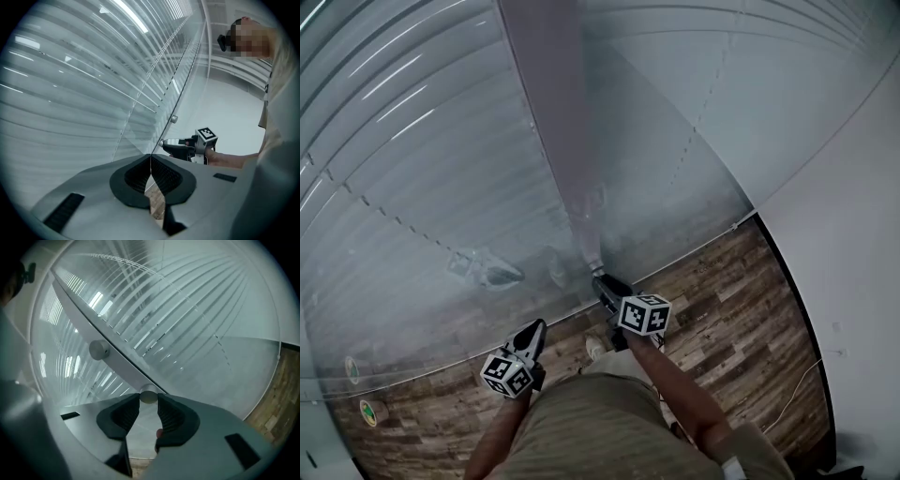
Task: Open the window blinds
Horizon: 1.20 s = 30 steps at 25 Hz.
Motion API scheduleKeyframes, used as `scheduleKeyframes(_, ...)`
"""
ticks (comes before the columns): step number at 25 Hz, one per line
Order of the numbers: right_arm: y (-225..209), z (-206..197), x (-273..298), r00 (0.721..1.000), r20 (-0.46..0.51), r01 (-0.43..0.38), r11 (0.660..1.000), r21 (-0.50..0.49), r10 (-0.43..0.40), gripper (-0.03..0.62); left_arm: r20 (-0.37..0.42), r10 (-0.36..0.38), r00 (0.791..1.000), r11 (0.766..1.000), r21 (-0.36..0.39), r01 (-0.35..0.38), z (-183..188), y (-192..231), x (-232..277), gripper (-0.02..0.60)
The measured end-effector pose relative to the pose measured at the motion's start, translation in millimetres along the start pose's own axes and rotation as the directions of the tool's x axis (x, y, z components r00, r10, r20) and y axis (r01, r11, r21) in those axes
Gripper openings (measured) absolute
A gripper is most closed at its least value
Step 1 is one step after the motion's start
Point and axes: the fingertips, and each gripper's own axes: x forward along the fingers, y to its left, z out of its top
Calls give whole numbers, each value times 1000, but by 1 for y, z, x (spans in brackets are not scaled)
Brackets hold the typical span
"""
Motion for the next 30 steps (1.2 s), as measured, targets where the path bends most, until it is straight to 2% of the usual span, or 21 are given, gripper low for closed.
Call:
scheduleKeyframes(1,1,0,-1,1000,-2,12,1000,-20,-12,127,0,2,1000,1000,3,-2,-1,-1,0,15)
scheduleKeyframes(2,3,0,-1,999,-5,49,994,-98,-49,124,0,5,1000,1000,4,-5,0,-2,-1,15)
scheduleKeyframes(3,6,1,-2,994,-9,108,965,-241,-113,121,1,8,1000,1000,4,-8,3,-2,-2,15)
scheduleKeyframes(4,11,4,-2,981,-5,175,887,-426,-196,120,3,13,1000,1000,2,-13,6,-2,-3,15)
scheduleKeyframes(6,22,9,-1,938,52,266,617,-740,-342,120,8,22,1000,1000,-3,-22,15,-3,-3,15)
scheduleKeyframes(7,25,11,-2,921,85,281,499,-820,-380,118,11,27,1000,1000,-7,-27,17,-3,-2,15)
scheduleKeyframes(8,26,11,-2,912,104,284,429,-857,-396,117,15,32,999,999,-11,-31,19,-4,0,15)
scheduleKeyframes(9,26,10,-1,912,105,279,411,-868,-397,117,21,35,999,999,-15,-35,20,-5,2,15)
scheduleKeyframes(10,26,9,-1,919,88,265,438,-859,-384,117,28,38,999,999,-19,-38,21,-6,5,15)
scheduleKeyframes(11,26,8,0,933,57,241,499,-832,-355,118,34,42,999,999,-23,-41,22,-7,7,15)
scheduleKeyframes(13,28,8,0,970,-18,159,688,-708,-243,121,43,51,998,998,-30,-50,24,-7,11,15)
scheduleKeyframes(15,29,12,-1,992,-61,66,866,-495,-111,183,46,60,997,998,-36,-59,27,-6,16,15)
scheduleKeyframes(16,28,15,-1,995,-76,29,920,-390,-63,183,46,66,997,997,-42,-64,28,-6,17,15)
scheduleKeyframes(17,25,15,-2,995,-92,0,954,-301,-29,183,47,74,996,996,-49,-71,29,-9,18,15)
scheduleKeyframes(19,15,13,-6,993,-118,-31,984,-175,10,182,51,88,995,995,-57,-85,29,-17,19,15)
scheduleKeyframes(21,4,13,-7,992,-121,-45,993,-110,32,170,62,102,993,993,-66,-98,30,-25,21,15)
scheduleKeyframes(23,0,13,-5,991,-127,-62,994,-85,51,123,79,116,990,991,-79,-110,34,-30,23,15)
scheduleKeyframes(26,2,14,-3,986,-145,-92,993,-76,80,123,103,135,985,988,-84,-127,40,-38,21,15)
scheduleKeyframes(28,8,17,-1,987,-155,-77,979,-191,47,123,115,148,982,987,-83,-139,42,-40,19,15)
scheduleKeyframes(29,13,18,1,987,-160,-41,943,-332,-14,120,118,155,981,986,-83,-146,43,-40,17,15)
scheduleKeyframes(30,20,17,3,983,-152,11,856,-516,-104,115,120,162,979,985,-83,-153,44,-39,15,15)
